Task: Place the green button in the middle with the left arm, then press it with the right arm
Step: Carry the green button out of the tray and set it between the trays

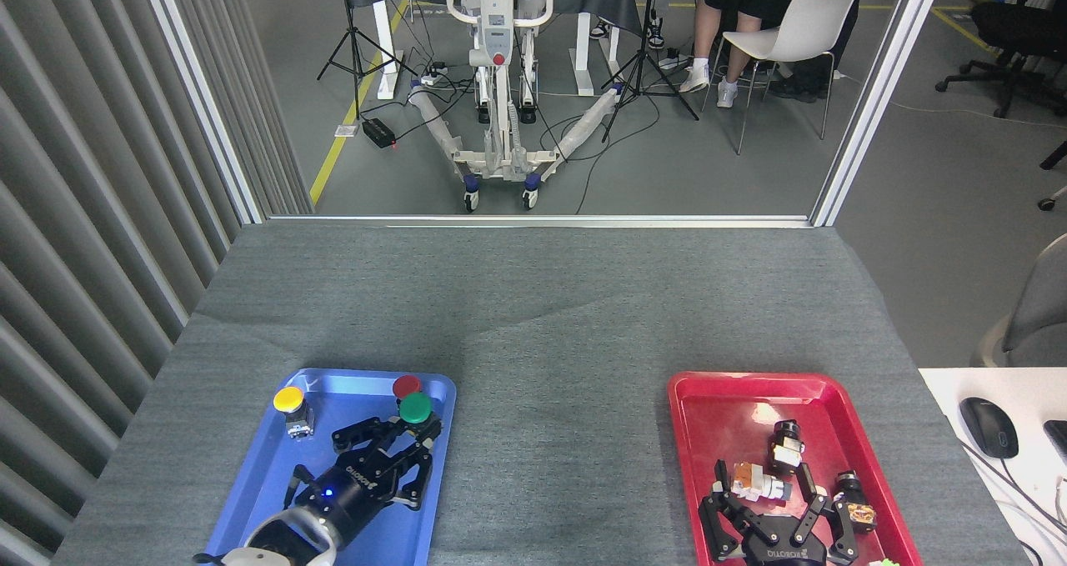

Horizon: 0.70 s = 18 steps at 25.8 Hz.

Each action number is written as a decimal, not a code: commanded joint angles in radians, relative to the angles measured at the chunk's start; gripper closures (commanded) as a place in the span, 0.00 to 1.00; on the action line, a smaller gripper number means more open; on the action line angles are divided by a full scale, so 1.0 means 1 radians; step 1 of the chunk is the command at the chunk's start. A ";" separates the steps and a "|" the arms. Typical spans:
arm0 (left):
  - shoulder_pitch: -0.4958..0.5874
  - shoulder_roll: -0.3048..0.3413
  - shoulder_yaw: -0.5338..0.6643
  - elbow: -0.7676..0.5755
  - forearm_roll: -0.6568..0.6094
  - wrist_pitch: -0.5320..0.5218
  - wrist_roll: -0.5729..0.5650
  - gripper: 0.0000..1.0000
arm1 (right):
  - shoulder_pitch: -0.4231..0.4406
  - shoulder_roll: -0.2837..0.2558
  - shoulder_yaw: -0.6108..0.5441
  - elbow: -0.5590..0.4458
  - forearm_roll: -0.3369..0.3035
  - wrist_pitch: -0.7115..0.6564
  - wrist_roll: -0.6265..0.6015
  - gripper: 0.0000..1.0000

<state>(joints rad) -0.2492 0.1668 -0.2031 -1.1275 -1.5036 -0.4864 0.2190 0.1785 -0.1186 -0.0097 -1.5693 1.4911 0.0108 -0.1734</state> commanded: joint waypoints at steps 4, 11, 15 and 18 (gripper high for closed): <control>-0.119 -0.164 -0.167 0.152 -0.118 -0.001 -0.105 1.00 | 0.007 -0.001 0.000 0.000 0.000 0.001 -0.005 0.00; -0.131 -0.244 -0.171 0.236 -0.185 0.005 -0.118 1.00 | 0.010 -0.001 0.000 0.000 0.000 0.003 -0.004 0.00; -0.134 -0.256 -0.171 0.245 -0.185 0.006 -0.115 1.00 | 0.010 0.001 0.000 0.002 0.000 0.001 -0.004 0.00; -0.134 -0.257 -0.171 0.258 -0.181 0.006 -0.109 0.86 | 0.010 0.001 0.000 0.003 0.000 0.001 -0.005 0.00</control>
<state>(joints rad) -0.3827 -0.0865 -0.3741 -0.8808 -1.6867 -0.4801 0.1021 0.1886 -0.1189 -0.0092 -1.5672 1.4910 0.0140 -0.1791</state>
